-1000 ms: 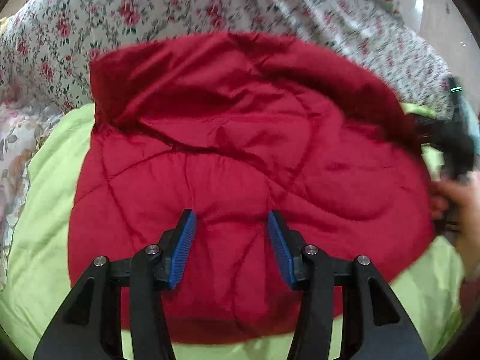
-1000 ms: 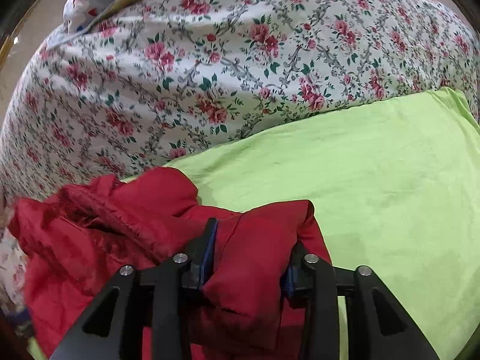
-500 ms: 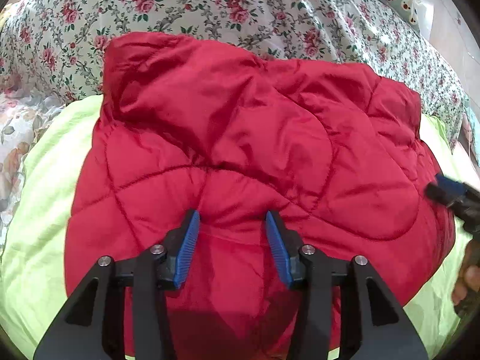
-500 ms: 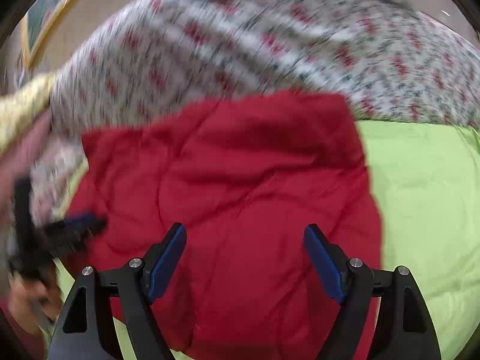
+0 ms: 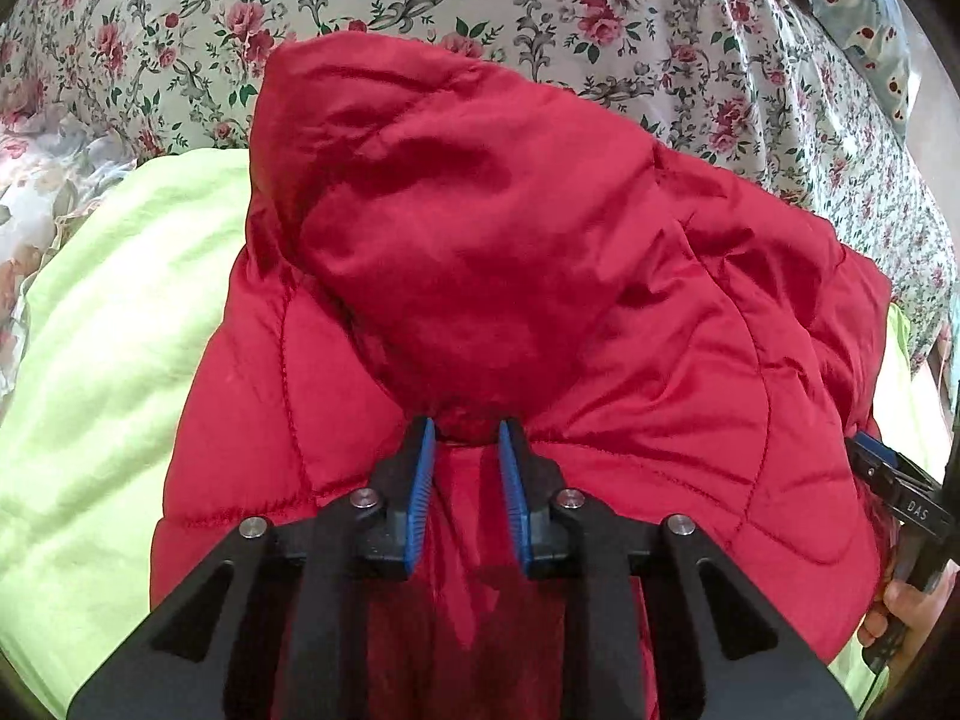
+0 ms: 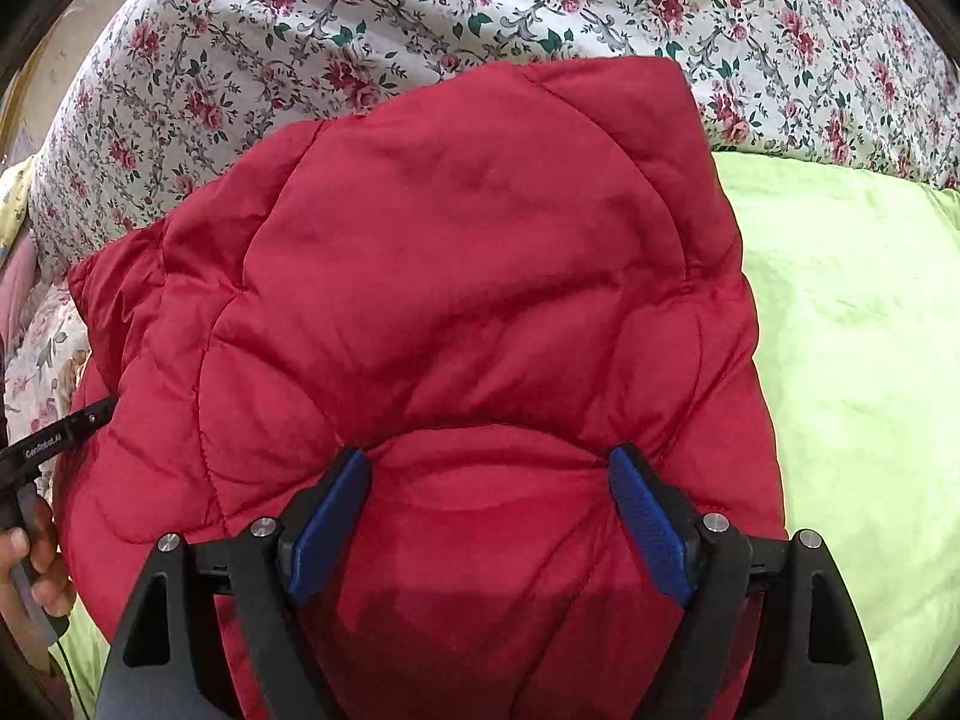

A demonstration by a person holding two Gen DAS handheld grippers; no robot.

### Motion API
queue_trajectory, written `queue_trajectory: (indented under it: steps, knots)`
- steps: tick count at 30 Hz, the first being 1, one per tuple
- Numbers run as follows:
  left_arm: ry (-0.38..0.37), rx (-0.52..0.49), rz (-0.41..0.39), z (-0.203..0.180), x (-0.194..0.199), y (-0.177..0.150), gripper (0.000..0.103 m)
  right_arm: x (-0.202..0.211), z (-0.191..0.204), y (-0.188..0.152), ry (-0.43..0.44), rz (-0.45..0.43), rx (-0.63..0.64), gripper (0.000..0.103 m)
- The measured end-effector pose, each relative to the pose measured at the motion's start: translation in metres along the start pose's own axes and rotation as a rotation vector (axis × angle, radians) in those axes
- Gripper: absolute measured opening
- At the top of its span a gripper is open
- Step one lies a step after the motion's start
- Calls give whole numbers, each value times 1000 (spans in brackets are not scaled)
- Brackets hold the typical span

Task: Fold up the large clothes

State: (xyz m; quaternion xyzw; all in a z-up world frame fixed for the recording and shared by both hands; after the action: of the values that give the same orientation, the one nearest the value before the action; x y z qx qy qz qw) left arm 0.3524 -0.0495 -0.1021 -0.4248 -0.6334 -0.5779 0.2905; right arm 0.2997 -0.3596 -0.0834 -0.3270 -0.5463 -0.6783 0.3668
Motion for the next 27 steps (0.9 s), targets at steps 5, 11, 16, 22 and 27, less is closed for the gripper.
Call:
queue_trajectory:
  steps: [5, 11, 16, 22, 27]
  knots:
    - [6, -6, -1, -1, -2, -3, 22, 1, 2, -3, 1, -2, 5, 84]
    - [7, -16, 1, -5, 0, -2, 22, 12, 5, -5, 21, -20, -7, 85]
    - [-40, 6, 14, -2, 8, -1, 26, 35, 4, -9, 39, -37, -28, 84]
    - [-118, 9, -22, -2, 41, -10, 61, 56, -1, -16, 47, -40, -22, 85]
    - [-106, 10, -55, 11, 64, -19, 65, 77, -13, -21, 39, -66, -27, 85]
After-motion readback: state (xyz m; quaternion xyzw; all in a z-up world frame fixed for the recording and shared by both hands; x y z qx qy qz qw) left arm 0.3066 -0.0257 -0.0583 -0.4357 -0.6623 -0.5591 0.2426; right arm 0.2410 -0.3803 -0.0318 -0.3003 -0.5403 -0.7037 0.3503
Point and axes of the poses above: each gripper's, at about its wrist camera, not at the fingertips, and x roughly against the way its jaws point, z to its left, y to its top, the point moved 8 cm from there along -x, roughly the way its jaws point, and after that the axes turned 7 degrees about z, right-handed, at the moved point
